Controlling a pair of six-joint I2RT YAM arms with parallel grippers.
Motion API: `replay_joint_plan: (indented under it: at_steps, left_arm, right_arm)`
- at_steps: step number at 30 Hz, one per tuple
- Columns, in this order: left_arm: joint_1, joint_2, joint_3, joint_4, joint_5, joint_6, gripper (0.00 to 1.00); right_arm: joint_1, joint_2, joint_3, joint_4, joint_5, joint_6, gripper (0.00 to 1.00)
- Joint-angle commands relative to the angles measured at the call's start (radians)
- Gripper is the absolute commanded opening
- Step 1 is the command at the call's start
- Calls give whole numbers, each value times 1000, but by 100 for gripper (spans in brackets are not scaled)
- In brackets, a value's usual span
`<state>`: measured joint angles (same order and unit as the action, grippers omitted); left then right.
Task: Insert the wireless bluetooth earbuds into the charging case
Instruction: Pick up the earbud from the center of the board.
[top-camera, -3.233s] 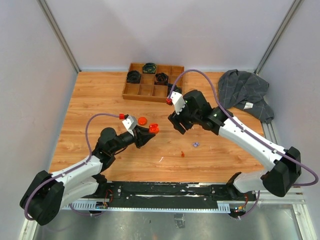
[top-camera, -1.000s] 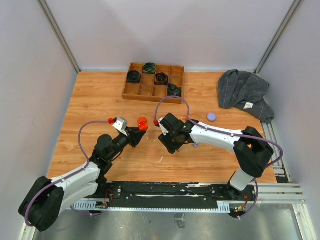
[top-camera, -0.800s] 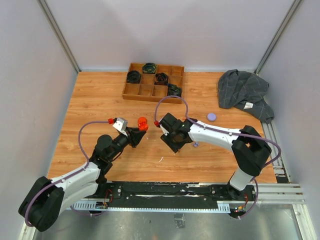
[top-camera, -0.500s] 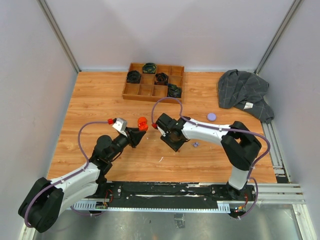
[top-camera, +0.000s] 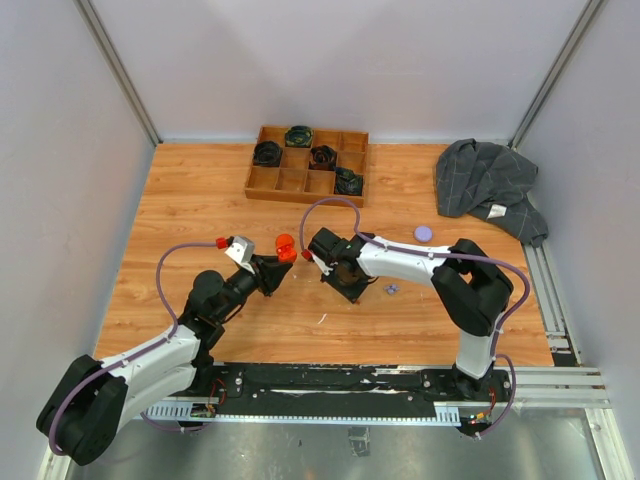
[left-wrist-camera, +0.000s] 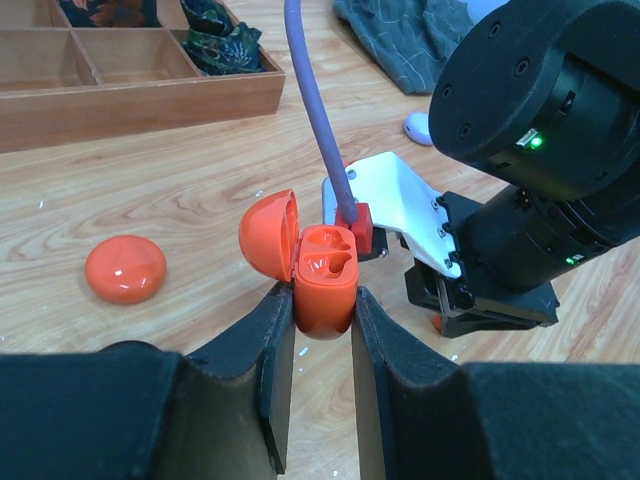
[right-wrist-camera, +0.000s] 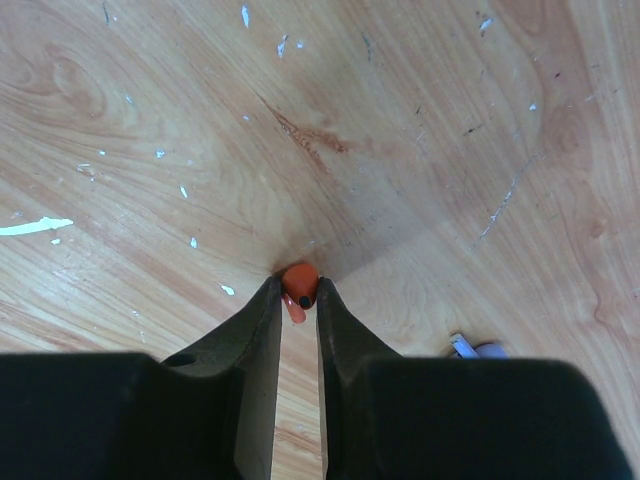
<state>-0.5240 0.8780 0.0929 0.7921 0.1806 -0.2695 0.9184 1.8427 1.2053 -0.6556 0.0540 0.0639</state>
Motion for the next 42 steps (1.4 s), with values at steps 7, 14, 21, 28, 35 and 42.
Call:
replay_joint_plan:
  at_steps: [7, 14, 21, 28, 35, 42]
  left_arm:
    - [5, -23, -44, 149, 78, 29, 1]
    - [5, -29, -113, 335, 147, 51, 1]
    - [5, -34, -154, 450, 202, 66, 2]
    - [4, -33, -179, 529, 271, 102, 2]
    - [-5, -8, -186, 593, 332, 110, 7]
    - [-13, 24, -185, 637, 376, 115, 8]
  right_arm:
    - [-15, -75, 1, 16, -10, -10, 11]
    - [-15, -236, -38, 96, -42, 20, 11]
    - [-12, -433, -113, 231, -65, 77, 11]
    - [1, -619, -211, 446, -130, 138, 10]
    - [17, -746, -294, 650, -211, 193, 9]
    - [50, -785, -354, 849, -278, 231, 9]
